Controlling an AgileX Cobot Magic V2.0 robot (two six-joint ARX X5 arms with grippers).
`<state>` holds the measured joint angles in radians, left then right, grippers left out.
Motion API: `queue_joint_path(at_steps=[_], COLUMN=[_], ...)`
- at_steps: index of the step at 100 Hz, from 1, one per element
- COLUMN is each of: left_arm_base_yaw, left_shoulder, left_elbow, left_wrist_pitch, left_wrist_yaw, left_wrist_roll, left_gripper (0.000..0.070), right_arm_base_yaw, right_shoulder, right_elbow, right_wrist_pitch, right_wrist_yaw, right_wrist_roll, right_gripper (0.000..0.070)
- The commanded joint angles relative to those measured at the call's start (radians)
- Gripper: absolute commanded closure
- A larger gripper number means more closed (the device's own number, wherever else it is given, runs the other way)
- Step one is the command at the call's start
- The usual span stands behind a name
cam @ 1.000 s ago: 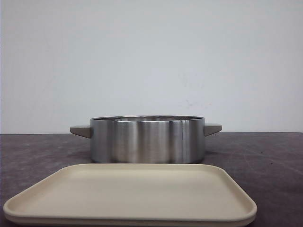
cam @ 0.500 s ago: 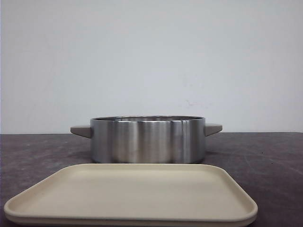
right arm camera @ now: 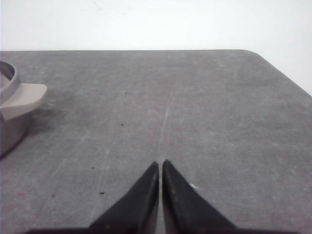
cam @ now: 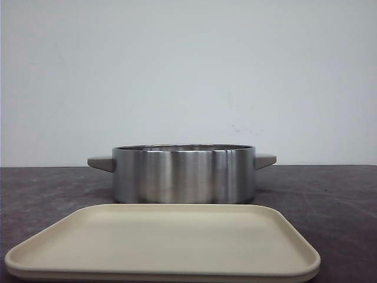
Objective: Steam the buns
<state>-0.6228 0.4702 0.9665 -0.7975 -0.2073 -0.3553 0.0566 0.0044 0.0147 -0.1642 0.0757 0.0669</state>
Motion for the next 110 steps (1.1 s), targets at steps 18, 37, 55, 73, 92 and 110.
queue_joint_path(at_steps=[18, 37, 55, 73, 92, 110], left_arm_base_yaw=[-0.007, -0.006, 0.049, 0.185, 0.318, 0.428], left_shoulder=[0.003, 0.003, -0.049, -0.169, -0.32, -0.397], left_elbow=[0.01, 0.01, 0.003, -0.155, -0.474, -0.731], left_wrist_pitch=[0.008, 0.008, -0.012, 0.221, 0.531, 0.678], left_wrist_yaw=[-0.003, -0.003, -0.003, 0.005, 0.049, 0.141], left_wrist_roll=[0.0, 0.002, 0.07, 0.165, 0.172, 0.171], left_gripper=[0.07, 0.07, 0.07, 0.07, 0.07, 0.07], right_arm_base_yaw=[-0.001, -0.001, -0.001, -0.001, -0.001, -0.001], right_shoulder=[-0.001, -0.001, -0.001, -0.001, -0.001, -0.001], right_elbow=[-0.003, -0.003, -0.003, -0.003, -0.003, -0.003], right_wrist_pitch=[0.006, 0.006, 0.006, 0.006, 0.006, 0.006], right_wrist_yaw=[0.003, 0.003, 0.003, 0.003, 0.003, 0.003], right_wrist_roll=[-0.007, -0.007, -0.007, -0.007, -0.007, -0.007], right_gripper=[0.0694, 0.0694, 0.0694, 0.0694, 0.0694, 0.0694])
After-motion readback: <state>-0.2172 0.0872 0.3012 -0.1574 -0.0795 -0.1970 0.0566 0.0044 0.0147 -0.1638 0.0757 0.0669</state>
